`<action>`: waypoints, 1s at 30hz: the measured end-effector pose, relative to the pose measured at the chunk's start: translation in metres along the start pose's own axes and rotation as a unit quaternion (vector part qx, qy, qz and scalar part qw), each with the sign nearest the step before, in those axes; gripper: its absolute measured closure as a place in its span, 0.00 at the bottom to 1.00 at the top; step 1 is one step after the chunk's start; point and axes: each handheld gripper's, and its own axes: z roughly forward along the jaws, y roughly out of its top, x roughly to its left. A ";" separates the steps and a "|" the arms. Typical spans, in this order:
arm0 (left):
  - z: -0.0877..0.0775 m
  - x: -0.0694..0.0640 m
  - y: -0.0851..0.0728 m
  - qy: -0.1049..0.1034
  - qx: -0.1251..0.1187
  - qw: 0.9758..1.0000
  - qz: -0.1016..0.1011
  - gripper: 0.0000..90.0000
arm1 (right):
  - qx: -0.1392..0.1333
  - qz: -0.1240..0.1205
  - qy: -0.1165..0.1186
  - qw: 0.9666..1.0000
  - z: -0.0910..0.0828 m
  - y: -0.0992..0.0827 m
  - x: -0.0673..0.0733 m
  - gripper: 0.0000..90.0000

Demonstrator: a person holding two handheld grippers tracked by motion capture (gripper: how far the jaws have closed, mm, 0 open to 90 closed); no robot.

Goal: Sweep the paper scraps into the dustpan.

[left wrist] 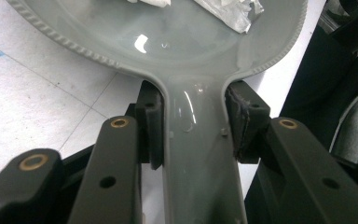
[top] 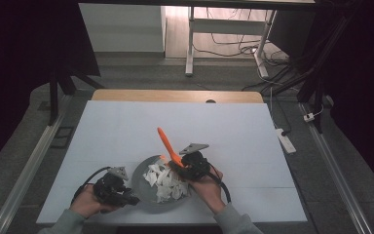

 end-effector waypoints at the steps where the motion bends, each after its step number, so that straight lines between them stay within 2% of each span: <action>1: 0.000 0.000 0.000 0.000 0.001 1.000 0.000 0.68 | -0.001 -0.001 0.002 1.000 0.001 0.001 0.003 0.78; 4: 0.000 0.000 0.000 0.000 0.001 1.000 0.000 0.68 | -0.005 -0.008 0.006 1.000 0.003 0.004 0.013 0.78; 8: 0.001 0.000 0.001 -0.001 0.002 1.000 0.001 0.68 | -0.016 -0.014 0.033 0.999 0.005 0.011 0.027 0.78; 11: 0.001 0.000 0.001 -0.002 0.002 1.000 0.001 0.68 | -0.028 -0.028 0.051 0.998 0.004 0.016 0.038 0.78; 14: 0.001 0.000 0.000 -0.003 0.002 1.000 -0.001 0.68 | -0.049 -0.036 0.049 0.997 -0.003 0.022 0.039 0.78; 18: 0.002 0.001 0.000 -0.004 0.004 1.000 0.000 0.68 | -0.081 -0.023 0.028 0.996 -0.016 0.027 0.024 0.78; 22: 0.002 0.001 0.000 -0.004 0.004 1.000 -0.001 0.68 | -0.094 -0.005 0.008 0.996 -0.022 0.027 0.002 0.78; 26: 0.003 0.001 0.000 -0.004 0.005 1.000 -0.001 0.68 | -0.085 0.005 -0.015 0.996 -0.018 0.025 -0.018 0.78; 30: 0.004 0.001 0.001 -0.004 0.006 1.000 -0.002 0.68 | -0.068 0.000 -0.026 0.997 -0.004 0.026 -0.032 0.78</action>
